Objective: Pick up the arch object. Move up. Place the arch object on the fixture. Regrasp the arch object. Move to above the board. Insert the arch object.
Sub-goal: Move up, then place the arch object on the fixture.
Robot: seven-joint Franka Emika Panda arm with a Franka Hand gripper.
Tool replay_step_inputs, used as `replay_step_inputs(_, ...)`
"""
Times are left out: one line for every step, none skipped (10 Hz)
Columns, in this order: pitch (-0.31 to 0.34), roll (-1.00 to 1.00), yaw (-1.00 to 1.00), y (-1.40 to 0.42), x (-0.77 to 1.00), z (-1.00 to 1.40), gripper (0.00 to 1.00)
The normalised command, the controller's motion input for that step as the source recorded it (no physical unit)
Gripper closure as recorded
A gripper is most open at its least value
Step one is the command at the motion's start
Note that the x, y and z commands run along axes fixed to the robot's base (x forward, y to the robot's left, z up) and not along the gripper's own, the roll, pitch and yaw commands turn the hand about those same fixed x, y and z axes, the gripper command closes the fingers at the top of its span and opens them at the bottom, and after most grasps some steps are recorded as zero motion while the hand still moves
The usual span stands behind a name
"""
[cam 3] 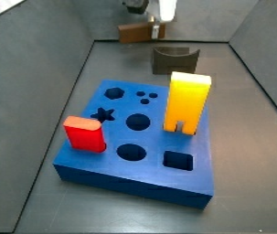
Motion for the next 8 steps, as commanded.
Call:
replay_step_inputs(0.026,-0.13,-0.01,0.01,-0.04,0.27,1.0)
replay_step_inputs(0.0,0.0,0.0,0.0,0.0,1.0,1.0)
replay_step_inputs(-0.001,0.0,0.0,0.0,0.01,1.0,1.0)
replay_step_inputs(0.018,-0.02,0.0,-0.01,-0.01,1.0,1.0)
replay_step_inputs(0.016,-0.05,0.01,0.0,-0.01,1.0,1.0)
replay_step_inputs(0.022,-0.08,0.0,0.0,-0.02,1.0,1.0)
replay_step_inputs(0.019,-0.09,0.0,0.0,-0.03,1.0,1.0)
replay_step_inputs(0.017,-0.12,-0.01,0.0,-0.04,1.0,1.0)
